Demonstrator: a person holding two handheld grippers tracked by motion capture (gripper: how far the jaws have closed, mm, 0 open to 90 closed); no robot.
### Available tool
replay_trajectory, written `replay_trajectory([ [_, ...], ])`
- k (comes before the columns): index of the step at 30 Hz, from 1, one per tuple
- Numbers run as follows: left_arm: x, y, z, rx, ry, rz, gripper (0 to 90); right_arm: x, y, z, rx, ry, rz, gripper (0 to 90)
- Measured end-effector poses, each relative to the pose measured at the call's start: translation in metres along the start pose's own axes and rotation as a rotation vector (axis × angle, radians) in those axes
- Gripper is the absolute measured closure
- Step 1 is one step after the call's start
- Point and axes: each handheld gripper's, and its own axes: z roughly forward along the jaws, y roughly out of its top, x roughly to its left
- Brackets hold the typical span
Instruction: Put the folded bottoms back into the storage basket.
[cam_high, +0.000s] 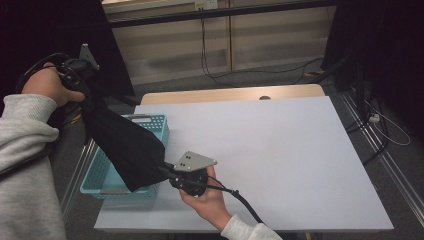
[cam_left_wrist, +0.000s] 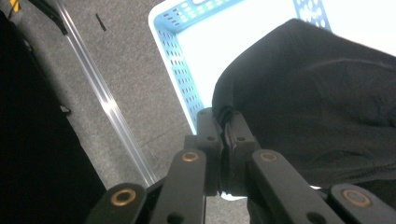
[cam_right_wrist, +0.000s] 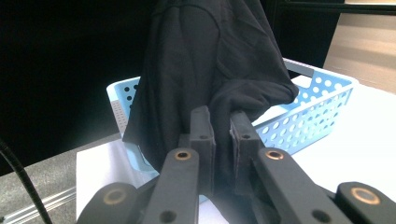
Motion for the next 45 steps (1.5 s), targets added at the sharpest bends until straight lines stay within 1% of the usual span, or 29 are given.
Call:
replay_trajectory([
  [3,0.002,0.000,-0.001,-0.002,0.001,0.004,86.9,0.002,0.001,0.001,0.002,0.006,0.000,82.6],
  [4,0.001,0.000,-0.001,-0.006,0.003,-0.003,86.9,0.003,0.001,0.002,0.001,0.010,-0.001,82.7],
  [9,0.004,-0.001,-0.001,-0.009,0.000,-0.003,86.9,0.005,0.001,0.004,-0.001,0.012,-0.002,82.7],
  [12,0.009,-0.002,-0.001,-0.015,-0.005,-0.004,87.0,0.006,0.002,0.005,-0.005,0.014,-0.003,82.7],
  [14,0.012,-0.003,-0.002,-0.010,-0.006,-0.010,87.0,0.007,0.002,0.007,-0.008,0.014,0.001,82.7],
  [17,0.018,-0.004,-0.001,-0.018,-0.008,-0.017,86.9,0.009,0.003,0.011,-0.019,0.020,0.004,82.7],
  [18,0.021,-0.003,-0.001,-0.023,-0.010,-0.020,87.0,0.010,0.004,0.012,-0.023,0.020,0.008,82.7],
  [22,0.031,0.004,0.004,-0.049,0.000,-0.008,86.9,0.014,0.008,0.022,-0.034,0.021,0.008,82.6],
  [23,0.034,0.007,0.006,-0.059,0.003,-0.019,86.9,0.015,0.009,0.025,-0.034,0.019,0.009,82.5],
  [24,0.037,0.010,0.010,-0.084,0.007,-0.028,86.7,0.016,0.011,0.030,-0.034,0.013,0.007,81.7],
  [25,0.039,0.012,0.016,-0.119,0.014,-0.022,85.2,0.019,0.011,0.036,-0.022,0.012,-0.004,77.6],
  [26,0.038,0.014,0.024,-0.179,0.052,-0.022,78.2,0.021,0.012,0.041,-0.004,-0.002,-0.031,70.5],
  [27,0.037,0.015,0.032,-0.209,0.075,-0.019,58.2,0.021,0.013,0.041,-0.012,-0.040,-0.049,62.7],
  [28,0.036,0.015,0.039,-0.213,0.067,-0.017,51.7,0.020,0.014,0.037,-0.029,-0.048,-0.023,58.0],
  [29,0.034,0.014,0.046,-0.215,0.059,-0.010,50.7,0.016,0.014,0.033,-0.040,-0.047,-0.004,55.2],
  [30,0.032,0.013,0.052,-0.231,0.056,0.003,44.7,0.012,0.014,0.029,-0.035,-0.057,-0.013,51.3],
  [31,0.031,0.012,0.056,-0.240,0.045,-0.003,40.6,0.008,0.013,0.025,-0.023,-0.071,-0.023,49.4],
  [32,0.028,0.010,0.060,-0.253,0.030,-0.024,40.8,0.002,0.011,0.020,-0.015,-0.078,-0.020,49.0],
  [34,0.024,0.005,0.066,-0.253,0.012,-0.012,38.9,-0.007,0.008,0.011,-0.002,-0.075,-0.009,46.4],
  [35,0.022,0.003,0.067,-0.252,0.003,-0.008,37.5,-0.012,0.006,0.006,0.000,-0.083,-0.015,46.2],
  [36,0.020,0.000,0.069,-0.257,-0.008,-0.016,36.9,-0.016,0.004,0.002,0.002,-0.089,-0.015,44.5],
  [37,0.017,-0.003,0.071,-0.270,-0.032,-0.028,36.0,-0.020,0.003,-0.003,0.005,-0.085,-0.014,42.1],
  [38,0.016,-0.005,0.073,-0.270,-0.039,-0.014,35.9,-0.024,0.001,-0.007,0.012,-0.086,-0.012,40.7],
  [39,0.013,-0.008,0.075,-0.268,-0.043,-0.015,35.1,-0.028,0.000,-0.011,0.021,-0.094,-0.013,38.3],
  [42,0.007,-0.013,0.082,-0.272,-0.074,-0.017,32.4,-0.039,-0.006,-0.023,0.039,-0.097,-0.008,33.9],
  [45,0.002,-0.015,0.087,-0.277,-0.080,-0.005,31.1,-0.048,-0.011,-0.035,0.052,-0.110,-0.005,29.8],
])
